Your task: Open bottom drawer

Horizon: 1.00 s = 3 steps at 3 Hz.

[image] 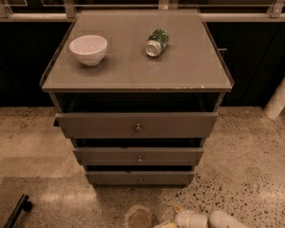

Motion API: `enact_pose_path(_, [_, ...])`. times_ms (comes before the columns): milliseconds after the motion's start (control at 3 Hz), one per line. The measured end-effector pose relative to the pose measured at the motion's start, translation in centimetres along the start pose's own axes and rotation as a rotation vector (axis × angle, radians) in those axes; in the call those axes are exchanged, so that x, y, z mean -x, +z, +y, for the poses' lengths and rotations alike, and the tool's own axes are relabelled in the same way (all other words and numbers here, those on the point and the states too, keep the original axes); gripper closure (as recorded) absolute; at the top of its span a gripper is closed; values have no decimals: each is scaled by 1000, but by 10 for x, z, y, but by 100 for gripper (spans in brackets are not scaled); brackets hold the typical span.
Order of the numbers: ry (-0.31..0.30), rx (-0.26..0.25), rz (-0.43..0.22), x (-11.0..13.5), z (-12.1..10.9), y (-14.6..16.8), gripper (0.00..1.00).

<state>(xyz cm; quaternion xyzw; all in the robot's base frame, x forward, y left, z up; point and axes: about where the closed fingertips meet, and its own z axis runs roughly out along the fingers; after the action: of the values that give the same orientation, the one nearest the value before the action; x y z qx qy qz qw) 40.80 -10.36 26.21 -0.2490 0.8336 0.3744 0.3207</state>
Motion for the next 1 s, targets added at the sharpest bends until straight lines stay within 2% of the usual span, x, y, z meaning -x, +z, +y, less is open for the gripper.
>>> enact_pose_path(333, [44, -30, -19, -9, -11, 8, 0])
enact_pose_path(667, [55, -46, -62, -10, -27, 25, 0])
enact_pose_path(1000, [22, -62, -127, 11, -46, 43, 0])
